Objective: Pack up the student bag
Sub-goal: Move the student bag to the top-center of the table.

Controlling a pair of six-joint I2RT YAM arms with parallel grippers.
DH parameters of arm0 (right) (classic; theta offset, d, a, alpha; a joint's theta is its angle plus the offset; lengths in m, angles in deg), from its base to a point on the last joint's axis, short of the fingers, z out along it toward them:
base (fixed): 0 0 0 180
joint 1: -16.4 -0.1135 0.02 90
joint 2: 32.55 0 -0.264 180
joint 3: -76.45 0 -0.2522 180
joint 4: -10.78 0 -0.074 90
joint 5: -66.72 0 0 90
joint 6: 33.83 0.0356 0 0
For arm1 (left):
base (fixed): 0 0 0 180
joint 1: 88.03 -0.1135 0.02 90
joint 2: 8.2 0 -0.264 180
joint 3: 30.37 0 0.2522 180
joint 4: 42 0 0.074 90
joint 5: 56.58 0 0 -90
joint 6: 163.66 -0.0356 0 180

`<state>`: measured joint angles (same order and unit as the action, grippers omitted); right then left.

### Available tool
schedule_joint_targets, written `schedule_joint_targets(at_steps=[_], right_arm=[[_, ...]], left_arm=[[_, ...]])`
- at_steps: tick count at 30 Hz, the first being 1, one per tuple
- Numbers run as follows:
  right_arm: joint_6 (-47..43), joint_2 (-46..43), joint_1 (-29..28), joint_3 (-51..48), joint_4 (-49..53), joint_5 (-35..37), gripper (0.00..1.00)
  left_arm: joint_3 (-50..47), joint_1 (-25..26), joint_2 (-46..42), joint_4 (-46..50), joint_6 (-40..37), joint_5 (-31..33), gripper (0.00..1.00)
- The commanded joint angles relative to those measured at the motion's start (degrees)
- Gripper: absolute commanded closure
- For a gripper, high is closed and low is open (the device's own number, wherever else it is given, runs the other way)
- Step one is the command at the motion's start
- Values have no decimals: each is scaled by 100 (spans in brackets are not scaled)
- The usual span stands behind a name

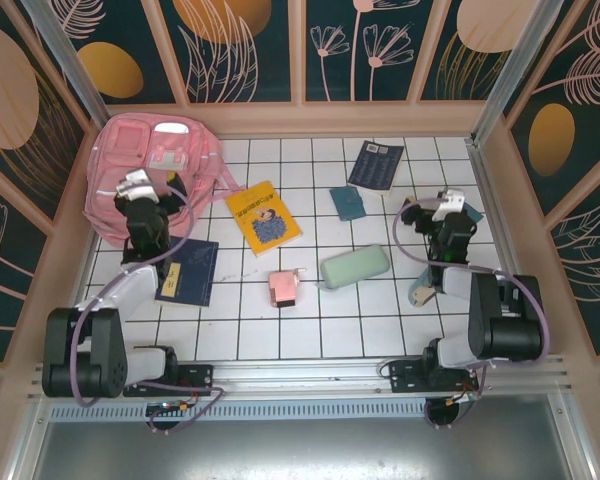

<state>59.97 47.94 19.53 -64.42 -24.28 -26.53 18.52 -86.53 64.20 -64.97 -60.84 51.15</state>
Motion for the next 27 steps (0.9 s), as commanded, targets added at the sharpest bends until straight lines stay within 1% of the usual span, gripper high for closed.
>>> schedule_joint_targets(at_steps=[1,2,4,6,7,8,10,12,14,17,20,23,27], right_arm=[[790,-437,168,509,1083,79,1],[1055,-471,248,707,1342,-86,1],[1692,-477,396,1103,1860,-315,1],[2110,-464,562,1411,2278,-602,1],[2410,-471,631,1583,2541,-565,1],[2586,-473,700,1702,2665,-687,1],[2745,-473,752,1739,2525,-942,1],[2800,-402,736,1849,2538,-1112,1],[2848,-320,676,1942,2589,-1141,1],[2800,-289,455,1903,2435,-1013,1],[2601,-234,203,1990,2521,-1038,1],[2361,-170,-133,2064,2635,-946,1],[2160,-71,-561,2186,2828,-836,1]], left_arm=[[699,0,-222,1928,1319,554,1],[909,0,-243,2251,1636,652,1],[1244,0,-236,2536,1595,209,1],[1514,0,-188,2754,1814,-134,1],[1638,0,-147,2831,1896,-301,1],[1765,2,-74,2950,1988,-427,2],[1997,0,104,3214,2141,-701,1],[2248,0,312,3507,2270,-908,2],[2289,0,474,3617,2365,-1123,4],[2180,32,682,3577,2577,-1495,10],[2114,170,954,3550,2785,-1766,13],[2145,483,1277,3576,2845,-1822,17],[2179,782,1655,3547,2928,-1781,20]])
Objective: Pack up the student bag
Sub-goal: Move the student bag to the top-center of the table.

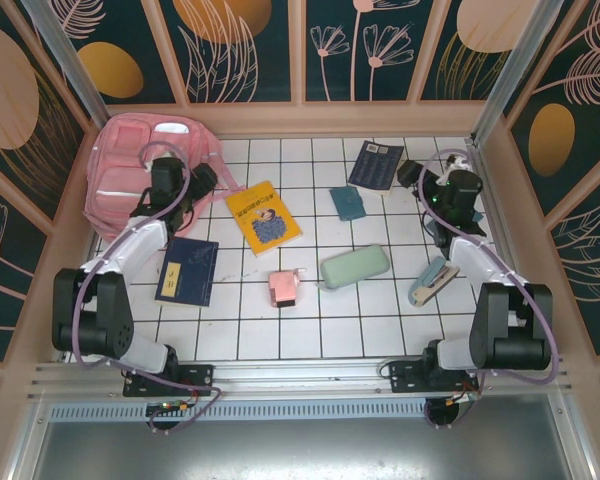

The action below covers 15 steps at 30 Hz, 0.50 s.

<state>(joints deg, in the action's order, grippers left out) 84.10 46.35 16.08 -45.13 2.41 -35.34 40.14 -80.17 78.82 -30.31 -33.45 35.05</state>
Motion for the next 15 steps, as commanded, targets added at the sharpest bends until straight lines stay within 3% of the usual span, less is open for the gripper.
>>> schedule_joint_targets(at_steps=[1,6,11,15], right_arm=[[-297,130,-337,302,245,94,1],[-388,266,-828,379,322,254,1],[-511,465,-1345,565,507,415,1],[-542,599,-1681,661,646,522,1]], left_arm=[[5,191,314,37,192,-228,22],[130,294,807,117,62,-256,23],[554,293,1086,498,-701,258,25],[1036,295,1636,824,-991,284,31]])
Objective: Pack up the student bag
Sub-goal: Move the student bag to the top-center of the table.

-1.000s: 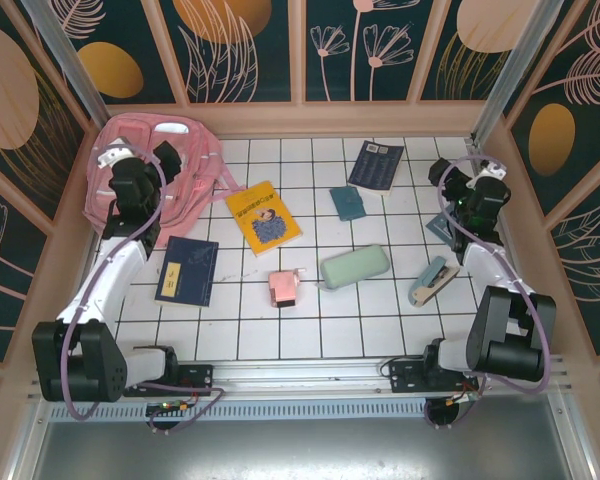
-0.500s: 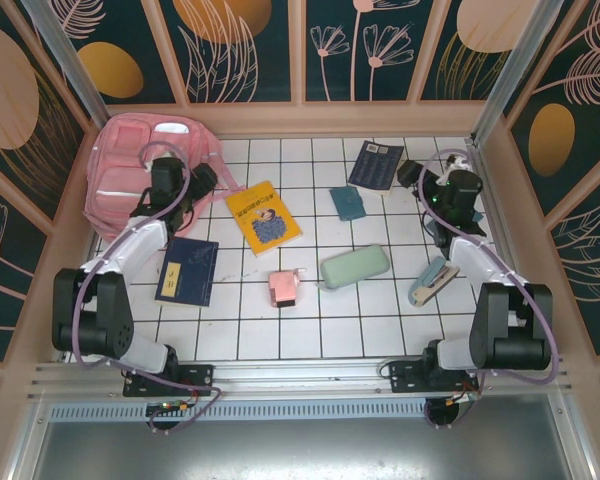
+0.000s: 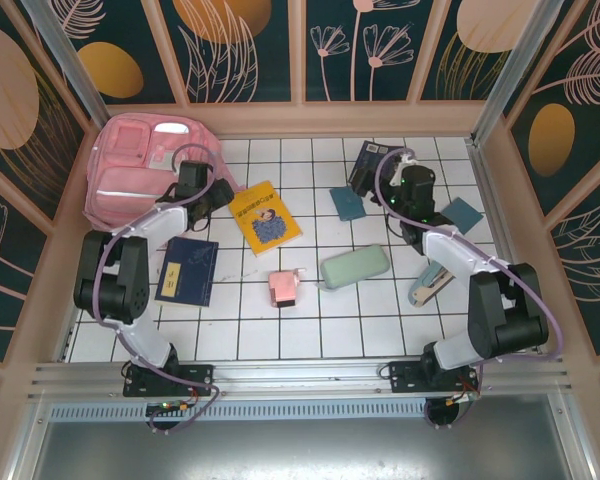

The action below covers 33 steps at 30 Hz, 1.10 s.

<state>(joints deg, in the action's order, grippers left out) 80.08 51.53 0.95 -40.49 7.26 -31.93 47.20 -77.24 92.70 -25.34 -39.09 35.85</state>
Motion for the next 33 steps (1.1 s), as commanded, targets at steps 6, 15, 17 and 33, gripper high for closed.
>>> schedule_joint_targets(at_steps=[6,15,17,33], right_arm=[[-149,171,-556,190,225,301,1],[-140,193,-823,290,645,427,1],[-134,130,-854,271,754,468,1],[-18,-81,-886,137,1069,523,1]], left_arm=[[1013,-77,686,586,-943,1001,34],[3512,-202,2431,1217,-1315,1333,38],[4136,-204,2843,1362,-1360,1464,38],[6104,-175,4573,2302,-1519,1432,77]])
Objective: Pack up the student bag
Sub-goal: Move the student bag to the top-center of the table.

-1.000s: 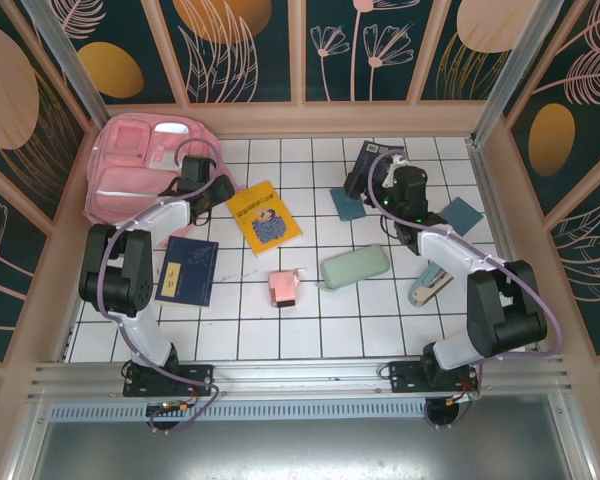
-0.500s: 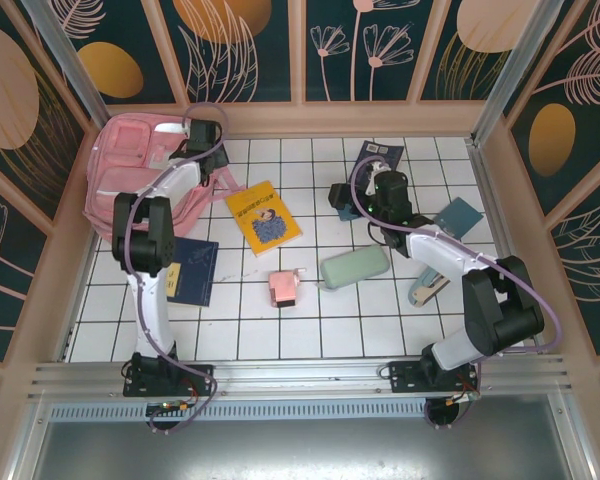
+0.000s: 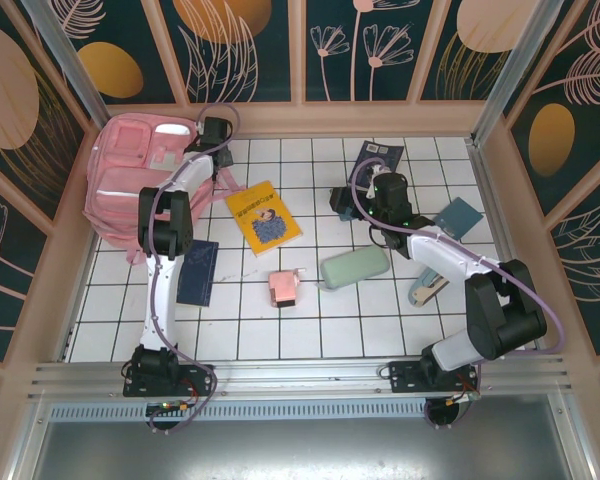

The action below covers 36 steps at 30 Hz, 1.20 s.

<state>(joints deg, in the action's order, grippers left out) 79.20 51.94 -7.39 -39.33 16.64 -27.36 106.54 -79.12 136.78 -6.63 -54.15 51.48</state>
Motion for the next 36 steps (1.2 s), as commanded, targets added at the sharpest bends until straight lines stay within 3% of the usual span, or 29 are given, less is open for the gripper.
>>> schedule_joint_targets(at_steps=[1,2,19,26,32,36], right_arm=[[92,-118,-60,26,122,65,1],[109,-117,-55,28,114,74,1],[305,131,-64,146,-45,18,1],[413,155,-69,119,-124,11,1],[516,132,-56,97,-140,117,1],[579,165,-38,61,-218,65,1]], left_arm=[[174,15,178,495,4,-201,89],[167,28,172,561,7,-309,100],[-1649,978,-1255,-373,-82,-1601,100],[-1556,1434,-1572,-464,-336,-1738,100],[-1419,1764,-1589,-438,-438,-2604,100],[-1201,2082,-1487,-278,-641,-2540,100]])
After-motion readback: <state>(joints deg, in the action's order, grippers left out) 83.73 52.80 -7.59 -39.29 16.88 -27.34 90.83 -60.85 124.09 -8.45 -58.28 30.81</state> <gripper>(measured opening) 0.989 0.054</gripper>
